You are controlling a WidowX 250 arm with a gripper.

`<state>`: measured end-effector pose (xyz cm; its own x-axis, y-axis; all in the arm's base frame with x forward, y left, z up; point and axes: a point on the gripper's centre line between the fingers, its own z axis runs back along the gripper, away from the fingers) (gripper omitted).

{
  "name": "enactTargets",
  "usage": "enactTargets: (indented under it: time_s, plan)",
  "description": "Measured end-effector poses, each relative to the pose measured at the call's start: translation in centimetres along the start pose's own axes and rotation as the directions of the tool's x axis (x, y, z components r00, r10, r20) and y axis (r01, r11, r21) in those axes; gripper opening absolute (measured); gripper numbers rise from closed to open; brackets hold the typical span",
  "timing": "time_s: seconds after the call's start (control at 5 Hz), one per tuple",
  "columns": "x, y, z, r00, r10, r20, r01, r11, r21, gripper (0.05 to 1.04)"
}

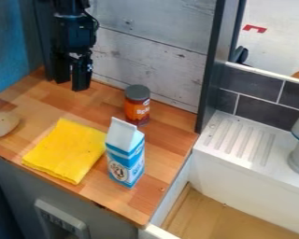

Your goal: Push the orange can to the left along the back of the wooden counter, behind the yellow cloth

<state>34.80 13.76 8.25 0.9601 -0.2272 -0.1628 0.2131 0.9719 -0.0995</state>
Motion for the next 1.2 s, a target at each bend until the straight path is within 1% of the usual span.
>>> enactTargets:
  time_s: [0.2, 0.4, 0.6, 0.8, 1.0, 1.2]
  plan:
    - [-0.1, 0.0, -1.7, 0.999, 0.004, -0.038, -0.005, 1.0, -0.028, 0.998]
    - [-0.3, -0.3, -2.1, 0.999, 0.029, -0.015, -0.029, 0.999, -0.017, 0.998]
    - [-0.2, -0.9, -1.0, 0.999, 0.032, -0.016, -0.032, 0.999, -0.004, 0.998]
    - [1.4, -3.2, -0.5, 1.0, -0.027, 0.0, 0.027, 0.999, 0.043, 0.998]
    - [2.5, -5.5, 0.8, 0.999, -0.031, 0.042, 0.027, 0.995, 0.096, 0.998]
    - [3.4, -8.9, 2.3, 0.995, -0.086, 0.055, 0.077, 0.987, 0.143, 0.998]
